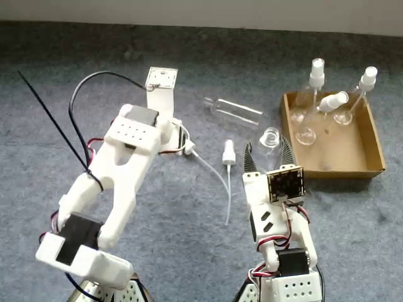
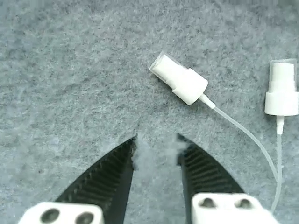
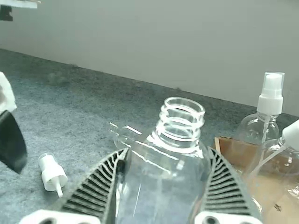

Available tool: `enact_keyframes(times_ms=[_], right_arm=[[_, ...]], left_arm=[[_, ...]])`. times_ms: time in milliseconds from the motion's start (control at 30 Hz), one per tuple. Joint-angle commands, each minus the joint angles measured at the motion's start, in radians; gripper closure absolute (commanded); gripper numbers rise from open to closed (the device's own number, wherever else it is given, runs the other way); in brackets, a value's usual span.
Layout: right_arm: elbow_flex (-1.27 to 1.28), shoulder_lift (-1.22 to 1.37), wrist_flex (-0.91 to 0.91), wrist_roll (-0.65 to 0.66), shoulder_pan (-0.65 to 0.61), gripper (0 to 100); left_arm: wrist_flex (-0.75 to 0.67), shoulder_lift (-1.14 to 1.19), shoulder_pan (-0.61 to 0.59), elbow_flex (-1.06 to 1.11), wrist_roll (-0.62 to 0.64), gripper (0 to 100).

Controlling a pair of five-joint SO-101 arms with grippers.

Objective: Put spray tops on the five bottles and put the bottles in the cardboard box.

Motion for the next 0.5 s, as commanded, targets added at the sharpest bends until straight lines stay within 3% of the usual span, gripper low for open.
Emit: enact_keyframes(times_ms=[0, 467], right_arm=[[0.117, -0.019, 0.004, 0.012, 0.010, 85.4], [0.117, -0.016, 0.005, 0.012, 0.008, 85.4]], left_arm=[[-0.055, 0.096, 0.018, -0.131, 0.140, 78], [-0.109, 0.400, 0.019, -0.323, 0.434, 78]])
